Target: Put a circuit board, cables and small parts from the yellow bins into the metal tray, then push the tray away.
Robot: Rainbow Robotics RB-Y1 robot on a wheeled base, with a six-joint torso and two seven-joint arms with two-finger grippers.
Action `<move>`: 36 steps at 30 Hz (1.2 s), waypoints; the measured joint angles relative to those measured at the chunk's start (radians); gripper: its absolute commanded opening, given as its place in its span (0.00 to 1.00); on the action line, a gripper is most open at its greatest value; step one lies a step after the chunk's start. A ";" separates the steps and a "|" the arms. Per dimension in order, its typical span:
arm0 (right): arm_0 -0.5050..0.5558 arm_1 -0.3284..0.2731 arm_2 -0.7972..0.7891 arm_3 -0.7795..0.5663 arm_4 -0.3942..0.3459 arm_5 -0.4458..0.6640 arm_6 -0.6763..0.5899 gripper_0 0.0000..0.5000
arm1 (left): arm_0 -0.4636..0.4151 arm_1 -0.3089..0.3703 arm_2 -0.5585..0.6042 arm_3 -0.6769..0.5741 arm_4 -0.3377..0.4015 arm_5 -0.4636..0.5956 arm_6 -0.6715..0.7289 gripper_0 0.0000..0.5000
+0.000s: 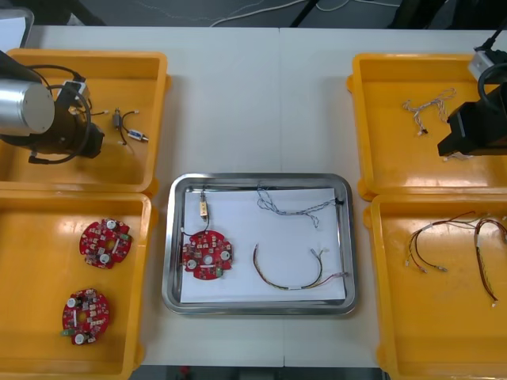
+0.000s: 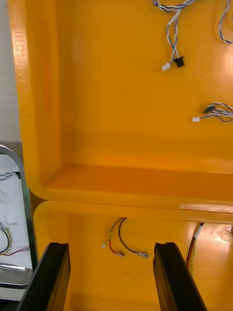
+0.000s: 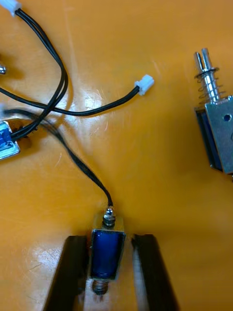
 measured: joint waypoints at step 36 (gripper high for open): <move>0.435 -0.016 -0.183 -0.231 0.055 -0.006 -0.136 1.00 | 0.000 0.000 0.098 -0.355 0.037 0.490 -0.004 0.00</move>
